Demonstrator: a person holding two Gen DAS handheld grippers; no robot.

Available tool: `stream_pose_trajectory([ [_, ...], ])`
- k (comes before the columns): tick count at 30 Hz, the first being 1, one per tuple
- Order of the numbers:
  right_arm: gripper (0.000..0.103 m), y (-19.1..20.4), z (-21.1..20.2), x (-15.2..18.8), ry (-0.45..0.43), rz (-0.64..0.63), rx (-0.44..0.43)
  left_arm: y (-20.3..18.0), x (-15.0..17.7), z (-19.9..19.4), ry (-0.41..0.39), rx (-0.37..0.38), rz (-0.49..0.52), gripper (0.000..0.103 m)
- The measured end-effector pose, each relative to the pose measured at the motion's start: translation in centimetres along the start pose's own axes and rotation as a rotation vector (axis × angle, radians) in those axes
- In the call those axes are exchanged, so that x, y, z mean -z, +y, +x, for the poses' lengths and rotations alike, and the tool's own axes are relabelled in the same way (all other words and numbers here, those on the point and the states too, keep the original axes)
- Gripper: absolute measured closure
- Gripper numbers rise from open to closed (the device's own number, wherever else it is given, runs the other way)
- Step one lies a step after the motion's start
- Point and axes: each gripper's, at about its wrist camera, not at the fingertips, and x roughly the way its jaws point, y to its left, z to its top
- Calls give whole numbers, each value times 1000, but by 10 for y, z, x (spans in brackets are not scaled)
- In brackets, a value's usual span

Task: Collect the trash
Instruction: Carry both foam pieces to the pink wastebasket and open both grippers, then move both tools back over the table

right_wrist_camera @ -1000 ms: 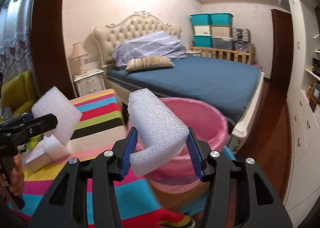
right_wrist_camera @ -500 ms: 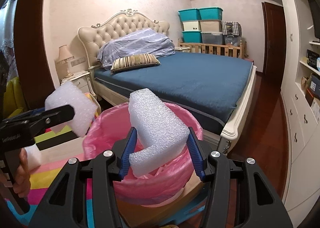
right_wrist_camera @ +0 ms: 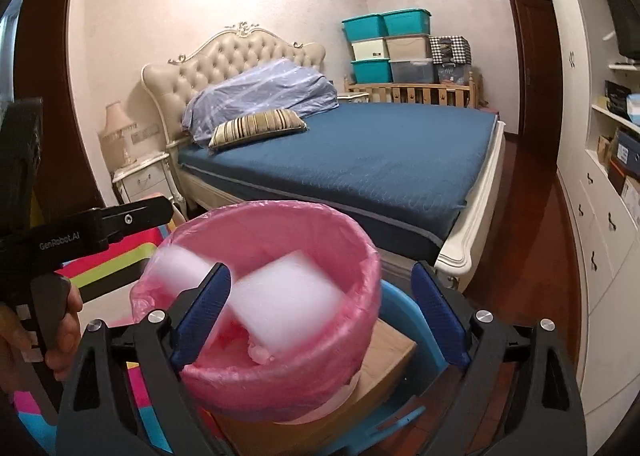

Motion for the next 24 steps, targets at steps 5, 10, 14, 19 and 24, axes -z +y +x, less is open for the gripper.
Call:
stream_pose_trajectory([
  [5, 17, -4, -23, 1, -21, 18, -2, 9, 10, -25, -25, -39, 3, 5],
  [10, 14, 21, -42, 9, -19, -28, -21, 25, 31, -74, -68, -123, 24, 4],
  [14, 12, 55, -45, 15, -13, -76, -37, 41, 48, -116, -100, -202, 47, 4],
  [19, 12, 113, -44, 25, 4, -138, -90, 66, 73, -178, -131, -252, 73, 4],
  [24, 12, 172, -45, 42, 44, -161, -191, 102, 104, -230, -116, -297, 52, 4],
])
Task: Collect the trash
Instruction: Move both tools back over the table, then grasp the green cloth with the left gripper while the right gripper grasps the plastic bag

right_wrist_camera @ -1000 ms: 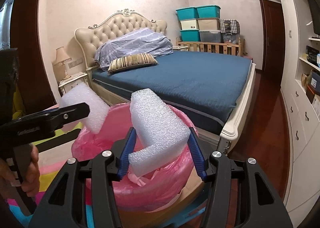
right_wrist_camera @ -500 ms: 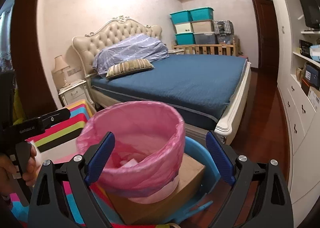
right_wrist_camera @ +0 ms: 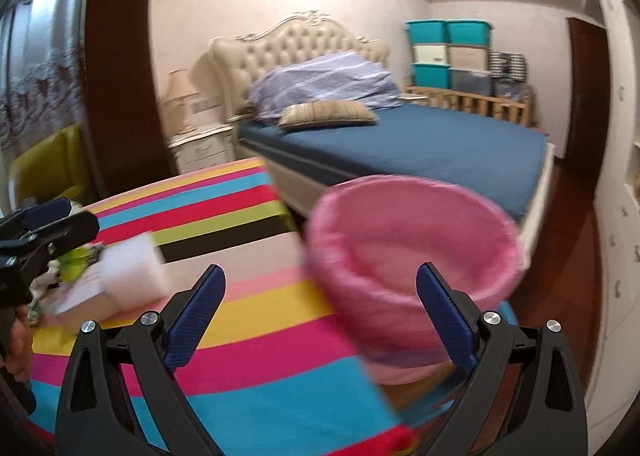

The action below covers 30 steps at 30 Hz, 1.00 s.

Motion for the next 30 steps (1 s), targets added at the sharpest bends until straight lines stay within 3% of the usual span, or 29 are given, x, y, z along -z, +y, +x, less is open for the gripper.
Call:
stream_pose_trajectory([
  [9, 12, 81, 12, 23, 84, -42, -109, 80, 60, -70, 20, -131, -10, 4],
  [16, 12, 109, 11, 38, 125, -41, -141, 134, 100, -109, 47, -233, -49, 5],
  [24, 12, 144, 5, 41, 127, -118, -168, 162, 115, -108, 109, -252, -120, 6],
  [30, 12, 157, 1, 38, 119, -138, -189, 166, 120, -90, 208, -236, -164, 6],
])
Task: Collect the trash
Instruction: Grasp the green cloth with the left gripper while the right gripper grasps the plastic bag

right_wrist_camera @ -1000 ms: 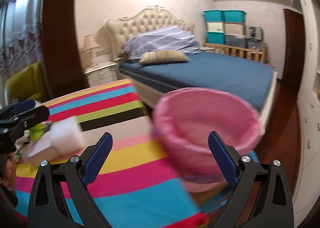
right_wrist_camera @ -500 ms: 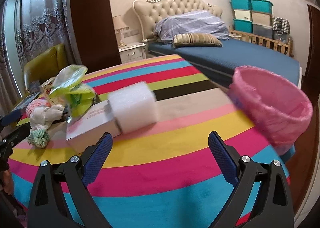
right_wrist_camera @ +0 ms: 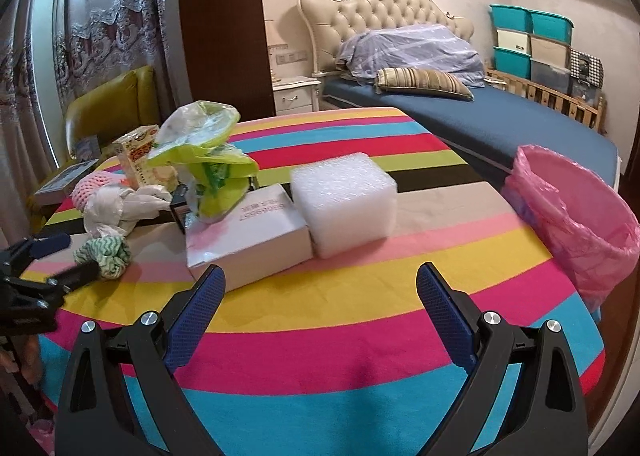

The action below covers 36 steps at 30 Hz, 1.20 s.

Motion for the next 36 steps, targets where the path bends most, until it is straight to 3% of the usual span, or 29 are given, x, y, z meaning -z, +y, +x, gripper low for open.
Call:
stream_pose_trajectory([
  [2, 12, 3, 0, -5, -5, -8, -5, -2, 1, 6, 30, 7, -1, 11],
  [4, 12, 6, 1, -10, -11, -15, -13, -3, 1, 11, 57, 14, -5, 22],
  [5, 12, 8, 1, -13, -14, -20, -17, -4, 1, 12, 65, 26, -3, 40],
  [6, 12, 13, 3, -17, -18, -33, -23, -5, 2, 13, 71, 46, 1, 52],
  [10, 12, 29, 12, -30, -20, -68, -45, -7, 4, 2, 19, 33, 28, 66],
  [18, 12, 64, 48, -57, -6, -139, -62, 13, -5, -38, -121, 4, -16, 69],
  [25, 12, 76, 72, -69, 15, -146, -54, 22, -7, -44, -144, -3, -44, 68],
  [27, 24, 76, 69, -69, 2, -144, -66, 23, -5, -44, -148, -1, -49, 68],
  [29, 47, 75, 66, -68, 1, -148, -74, 23, -5, -45, -152, 1, -55, 68],
  [32, 58, 71, 57, -62, -24, -144, -94, 21, -5, -45, -148, 6, -60, 68],
  [36, 65, 65, 40, -57, -61, -147, -107, 16, -5, -43, -141, 20, -54, 68],
])
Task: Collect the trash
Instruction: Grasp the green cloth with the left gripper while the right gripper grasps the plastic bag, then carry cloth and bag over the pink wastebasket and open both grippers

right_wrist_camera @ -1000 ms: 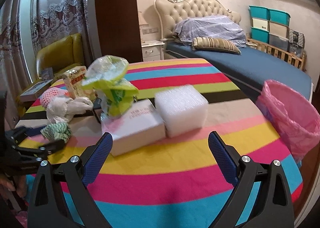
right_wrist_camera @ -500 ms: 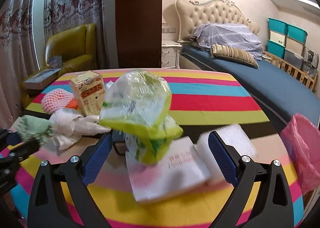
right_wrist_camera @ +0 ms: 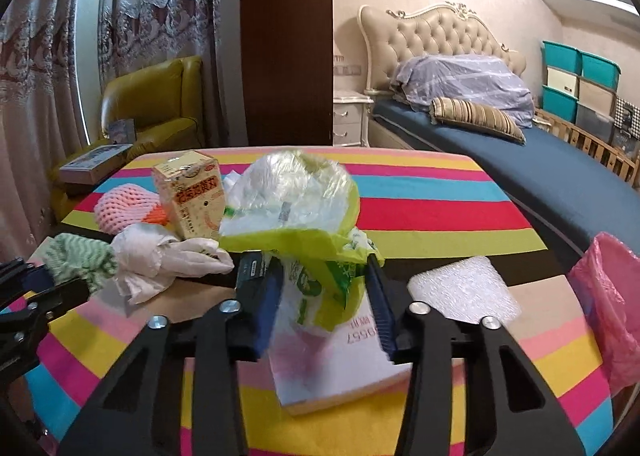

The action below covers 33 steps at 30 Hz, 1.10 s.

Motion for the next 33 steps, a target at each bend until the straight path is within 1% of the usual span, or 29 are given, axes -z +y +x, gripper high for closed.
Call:
stream_pose_trajectory([
  [2, 67, -2, -8, 1, -18, -2, 3, -3, -1, 1, -1, 7, 5, 68],
  [5, 68, -9, -22, 3, -43, 9, 6, -11, -4, 2, -6, 20, 20, 68],
  [9, 68, -23, -34, 3, -52, 27, 36, -21, -15, 11, -5, 55, 29, 68],
  [10, 68, -28, -36, 3, -50, 38, 40, -25, -20, 13, -8, 74, 36, 68],
  [15, 68, -45, -46, -1, -7, 74, 70, -38, -39, 24, -3, 147, 79, 68],
  [17, 68, -46, -49, -3, 16, 65, 85, -39, -47, 27, 2, 166, 94, 68],
  [20, 68, -45, -56, -7, 38, 65, 111, -39, -61, 33, 21, 228, 113, 68],
  [24, 68, -36, -64, -9, 30, 84, 184, -42, -71, 44, 25, 288, 192, 68],
  [27, 68, -30, -69, -7, 32, 114, 229, -44, -77, 52, 33, 338, 204, 68],
  [29, 68, -26, -73, -4, 32, 122, 266, -46, -82, 59, 46, 389, 201, 68],
  [33, 68, -33, -89, 3, 19, 174, 356, -65, -87, 66, 46, 466, 272, 68],
])
